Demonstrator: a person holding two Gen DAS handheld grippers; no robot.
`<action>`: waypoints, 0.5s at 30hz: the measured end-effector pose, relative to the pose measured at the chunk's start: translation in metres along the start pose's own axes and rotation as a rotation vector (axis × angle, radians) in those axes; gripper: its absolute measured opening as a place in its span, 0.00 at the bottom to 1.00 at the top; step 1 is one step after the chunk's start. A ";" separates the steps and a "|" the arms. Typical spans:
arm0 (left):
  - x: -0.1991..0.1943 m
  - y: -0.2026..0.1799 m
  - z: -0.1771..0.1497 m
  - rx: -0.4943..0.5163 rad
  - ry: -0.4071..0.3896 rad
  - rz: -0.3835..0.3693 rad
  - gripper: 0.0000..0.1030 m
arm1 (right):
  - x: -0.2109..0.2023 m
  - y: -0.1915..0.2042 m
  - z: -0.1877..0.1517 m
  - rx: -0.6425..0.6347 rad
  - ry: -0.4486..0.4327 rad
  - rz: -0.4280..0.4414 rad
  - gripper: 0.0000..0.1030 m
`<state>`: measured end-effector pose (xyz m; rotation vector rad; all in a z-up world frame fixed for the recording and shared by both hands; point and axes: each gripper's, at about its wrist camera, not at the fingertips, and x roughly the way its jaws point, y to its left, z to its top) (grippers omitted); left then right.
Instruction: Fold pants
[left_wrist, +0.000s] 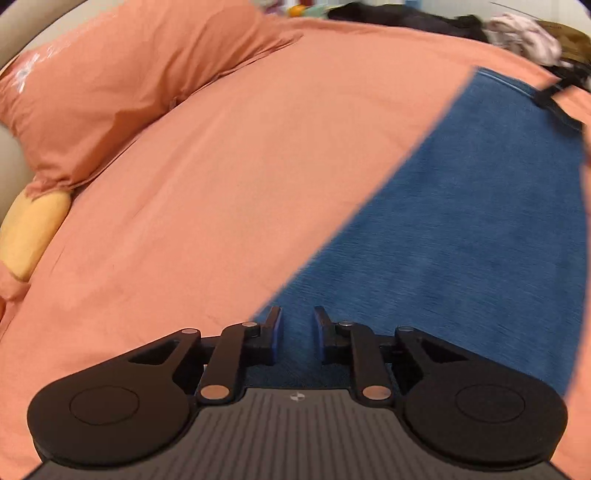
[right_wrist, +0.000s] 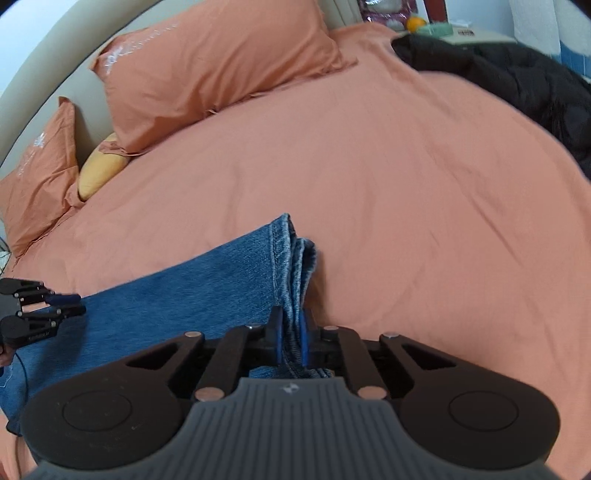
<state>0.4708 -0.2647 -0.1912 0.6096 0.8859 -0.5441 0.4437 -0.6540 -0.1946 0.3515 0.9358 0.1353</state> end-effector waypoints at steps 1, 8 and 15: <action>-0.007 -0.008 -0.003 0.029 -0.005 -0.013 0.23 | -0.006 0.006 0.003 -0.005 -0.004 -0.003 0.04; -0.039 -0.061 -0.041 0.129 0.012 -0.126 0.17 | -0.045 0.051 0.017 -0.032 -0.015 -0.062 0.04; -0.046 -0.092 -0.072 0.106 0.051 -0.216 0.00 | -0.074 0.096 0.028 -0.044 -0.050 -0.092 0.04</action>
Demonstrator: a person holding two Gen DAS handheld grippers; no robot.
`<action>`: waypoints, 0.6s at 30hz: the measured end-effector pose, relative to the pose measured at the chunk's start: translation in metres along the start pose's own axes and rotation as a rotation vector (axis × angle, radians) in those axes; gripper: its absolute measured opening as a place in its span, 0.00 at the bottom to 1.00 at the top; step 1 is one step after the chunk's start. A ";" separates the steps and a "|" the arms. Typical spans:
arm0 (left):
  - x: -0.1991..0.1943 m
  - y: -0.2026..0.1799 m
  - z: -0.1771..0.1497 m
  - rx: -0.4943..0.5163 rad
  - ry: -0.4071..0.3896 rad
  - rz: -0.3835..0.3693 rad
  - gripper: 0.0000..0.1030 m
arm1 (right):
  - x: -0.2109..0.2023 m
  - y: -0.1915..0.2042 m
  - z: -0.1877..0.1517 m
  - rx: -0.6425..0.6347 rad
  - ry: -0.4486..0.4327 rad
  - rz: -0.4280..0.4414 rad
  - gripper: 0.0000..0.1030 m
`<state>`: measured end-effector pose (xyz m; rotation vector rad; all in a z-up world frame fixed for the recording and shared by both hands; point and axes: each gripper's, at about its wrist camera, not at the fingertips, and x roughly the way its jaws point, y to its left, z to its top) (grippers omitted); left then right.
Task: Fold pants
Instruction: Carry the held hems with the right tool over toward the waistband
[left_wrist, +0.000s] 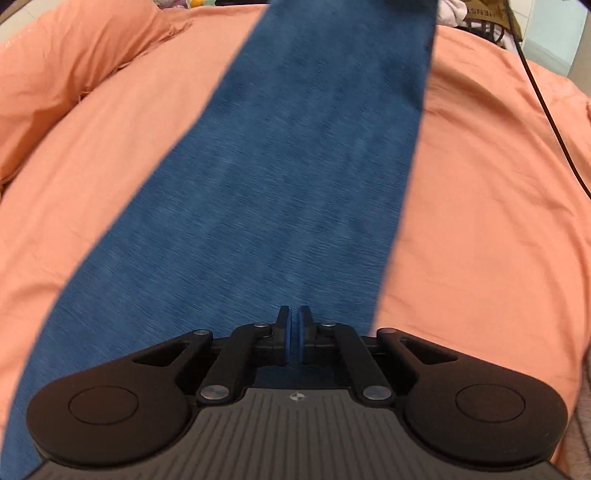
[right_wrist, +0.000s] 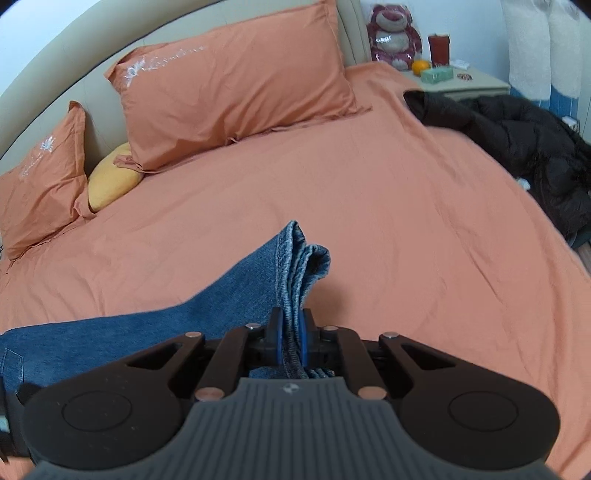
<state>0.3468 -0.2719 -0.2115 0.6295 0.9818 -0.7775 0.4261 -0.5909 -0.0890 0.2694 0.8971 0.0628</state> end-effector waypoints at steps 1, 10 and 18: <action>-0.001 -0.004 -0.002 0.001 -0.002 -0.006 0.00 | -0.004 0.008 0.003 -0.004 -0.004 -0.003 0.04; -0.042 -0.012 -0.031 -0.050 -0.061 -0.020 0.13 | -0.054 0.092 0.024 -0.078 -0.032 0.022 0.04; -0.120 0.032 -0.101 -0.199 -0.146 0.072 0.14 | -0.103 0.229 0.043 -0.177 -0.050 0.103 0.04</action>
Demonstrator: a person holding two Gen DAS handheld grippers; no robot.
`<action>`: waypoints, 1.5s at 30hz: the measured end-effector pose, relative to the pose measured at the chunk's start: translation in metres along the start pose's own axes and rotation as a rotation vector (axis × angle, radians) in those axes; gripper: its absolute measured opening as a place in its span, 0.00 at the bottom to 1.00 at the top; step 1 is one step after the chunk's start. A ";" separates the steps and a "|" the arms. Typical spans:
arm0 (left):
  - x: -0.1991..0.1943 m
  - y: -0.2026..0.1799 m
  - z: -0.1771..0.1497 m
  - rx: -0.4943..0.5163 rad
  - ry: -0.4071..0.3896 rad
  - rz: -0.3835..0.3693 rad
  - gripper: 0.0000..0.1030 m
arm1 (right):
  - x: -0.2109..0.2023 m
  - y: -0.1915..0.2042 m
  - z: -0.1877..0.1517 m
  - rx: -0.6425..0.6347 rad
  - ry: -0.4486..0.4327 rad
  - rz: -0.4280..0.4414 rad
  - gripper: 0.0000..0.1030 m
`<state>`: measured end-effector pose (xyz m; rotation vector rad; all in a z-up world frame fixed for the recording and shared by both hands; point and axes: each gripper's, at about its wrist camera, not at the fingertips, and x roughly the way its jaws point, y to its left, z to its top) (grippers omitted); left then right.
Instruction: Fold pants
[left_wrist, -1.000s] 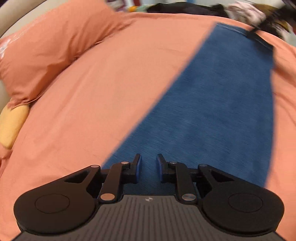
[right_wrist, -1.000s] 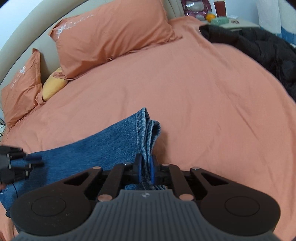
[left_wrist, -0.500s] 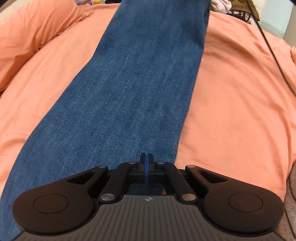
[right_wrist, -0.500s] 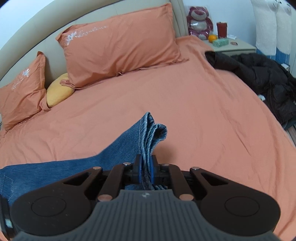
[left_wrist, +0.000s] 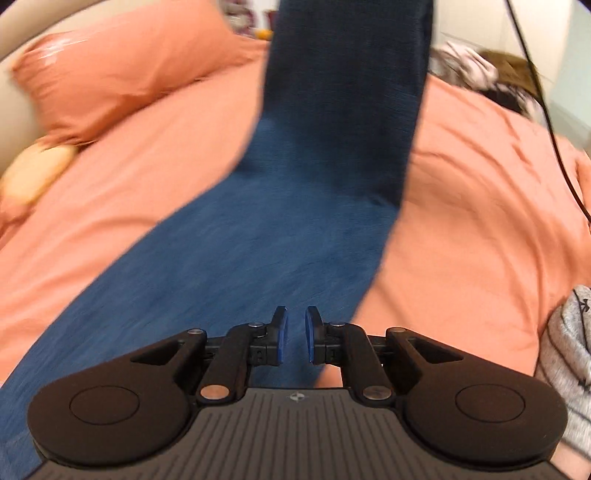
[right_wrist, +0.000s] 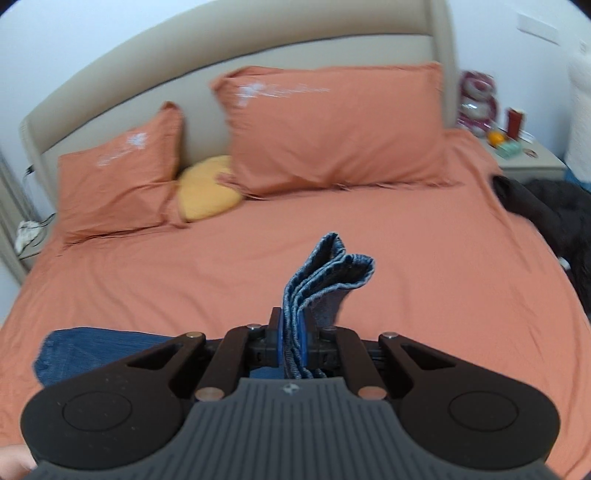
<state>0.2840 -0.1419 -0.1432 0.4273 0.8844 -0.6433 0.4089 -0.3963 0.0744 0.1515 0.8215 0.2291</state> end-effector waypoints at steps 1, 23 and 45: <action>-0.009 0.010 -0.006 -0.032 -0.011 0.014 0.14 | 0.000 0.020 0.004 -0.015 -0.001 0.010 0.04; -0.108 0.161 -0.110 -0.584 -0.158 0.084 0.23 | 0.241 0.268 -0.109 0.033 0.338 0.173 0.04; 0.002 0.185 -0.087 -0.883 -0.143 -0.042 0.61 | 0.177 0.127 -0.161 -0.015 0.105 0.001 0.27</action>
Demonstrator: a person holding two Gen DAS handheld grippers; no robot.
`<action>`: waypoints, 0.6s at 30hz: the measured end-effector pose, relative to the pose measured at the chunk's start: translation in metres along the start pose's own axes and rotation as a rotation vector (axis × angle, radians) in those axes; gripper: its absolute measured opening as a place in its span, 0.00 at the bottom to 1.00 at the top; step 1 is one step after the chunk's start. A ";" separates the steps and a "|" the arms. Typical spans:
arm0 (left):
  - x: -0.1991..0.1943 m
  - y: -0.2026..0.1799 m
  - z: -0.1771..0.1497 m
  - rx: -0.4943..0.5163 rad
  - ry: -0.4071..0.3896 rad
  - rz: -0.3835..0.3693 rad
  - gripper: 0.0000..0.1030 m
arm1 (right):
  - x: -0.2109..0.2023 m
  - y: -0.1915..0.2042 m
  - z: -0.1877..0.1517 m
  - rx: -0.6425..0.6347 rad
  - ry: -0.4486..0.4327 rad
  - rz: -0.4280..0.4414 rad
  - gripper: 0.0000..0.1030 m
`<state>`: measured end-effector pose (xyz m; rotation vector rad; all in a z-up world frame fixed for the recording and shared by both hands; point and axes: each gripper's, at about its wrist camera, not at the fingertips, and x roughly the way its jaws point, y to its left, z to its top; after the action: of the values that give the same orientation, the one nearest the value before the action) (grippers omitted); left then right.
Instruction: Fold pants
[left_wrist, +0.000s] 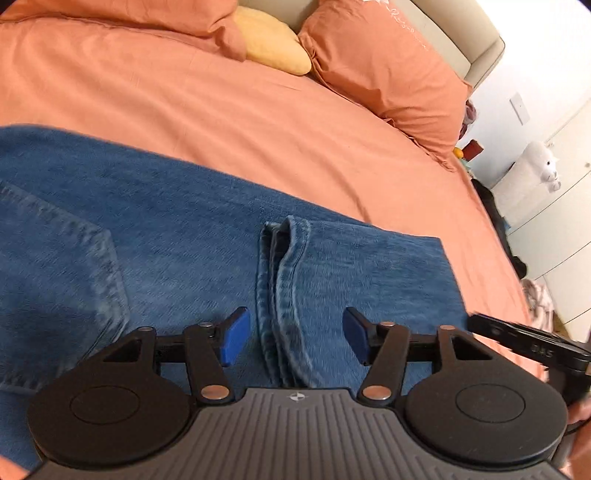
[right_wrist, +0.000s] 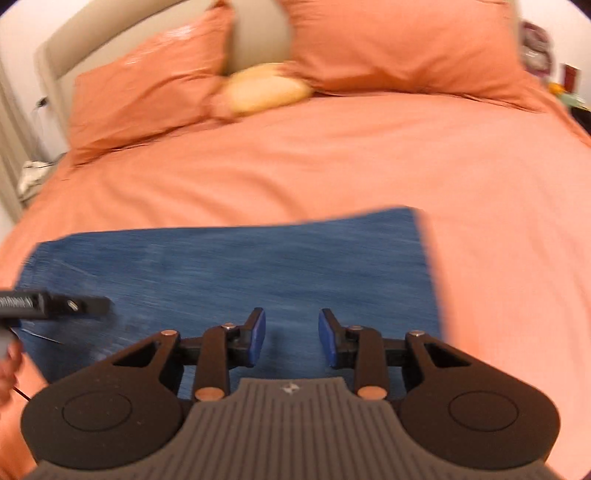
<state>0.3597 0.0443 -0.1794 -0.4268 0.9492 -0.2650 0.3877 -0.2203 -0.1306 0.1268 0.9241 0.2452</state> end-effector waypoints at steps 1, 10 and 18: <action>0.002 -0.007 0.003 0.036 -0.016 0.019 0.61 | -0.003 -0.019 0.000 0.018 0.003 -0.021 0.26; 0.050 -0.057 0.021 0.280 0.041 0.154 0.24 | 0.031 -0.073 0.046 0.028 -0.039 -0.025 0.08; 0.082 -0.041 0.023 0.285 0.129 0.212 0.10 | 0.117 -0.086 0.079 0.021 0.047 -0.046 0.00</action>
<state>0.4236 -0.0198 -0.2079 -0.0469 1.0560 -0.2323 0.5319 -0.2723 -0.1922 0.1199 0.9753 0.1966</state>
